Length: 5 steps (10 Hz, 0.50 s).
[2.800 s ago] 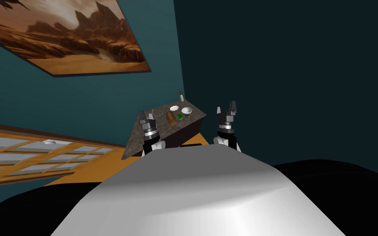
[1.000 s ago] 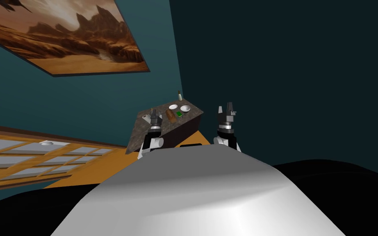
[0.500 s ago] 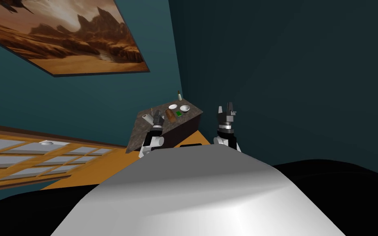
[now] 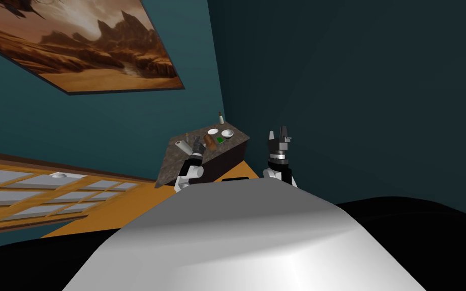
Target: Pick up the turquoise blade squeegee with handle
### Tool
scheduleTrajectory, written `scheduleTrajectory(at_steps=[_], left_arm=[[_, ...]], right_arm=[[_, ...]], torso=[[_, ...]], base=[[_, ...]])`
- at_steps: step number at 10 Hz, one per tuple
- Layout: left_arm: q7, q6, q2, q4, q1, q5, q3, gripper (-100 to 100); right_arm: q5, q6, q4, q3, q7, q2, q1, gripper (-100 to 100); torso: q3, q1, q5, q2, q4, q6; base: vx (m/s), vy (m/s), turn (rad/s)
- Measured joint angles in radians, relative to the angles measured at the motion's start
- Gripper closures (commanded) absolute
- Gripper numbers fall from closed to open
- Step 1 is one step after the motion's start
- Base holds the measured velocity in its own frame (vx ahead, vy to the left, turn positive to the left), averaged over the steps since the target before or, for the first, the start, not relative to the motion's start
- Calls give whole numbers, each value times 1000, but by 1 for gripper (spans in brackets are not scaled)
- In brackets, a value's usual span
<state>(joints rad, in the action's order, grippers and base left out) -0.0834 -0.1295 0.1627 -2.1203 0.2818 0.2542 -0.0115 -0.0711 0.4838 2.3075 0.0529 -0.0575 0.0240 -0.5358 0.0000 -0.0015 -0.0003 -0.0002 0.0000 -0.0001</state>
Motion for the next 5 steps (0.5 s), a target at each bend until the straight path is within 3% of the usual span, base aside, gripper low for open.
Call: scheduleTrajectory(at_steps=[5], left_arm=[[38,-130,3,24,-40,30,3,-100]], right_arm=[[0,0,0,0,0,0,0,0]], torso=[[-1,0,0,-1,0,0]], base=[[10,-30,19]])
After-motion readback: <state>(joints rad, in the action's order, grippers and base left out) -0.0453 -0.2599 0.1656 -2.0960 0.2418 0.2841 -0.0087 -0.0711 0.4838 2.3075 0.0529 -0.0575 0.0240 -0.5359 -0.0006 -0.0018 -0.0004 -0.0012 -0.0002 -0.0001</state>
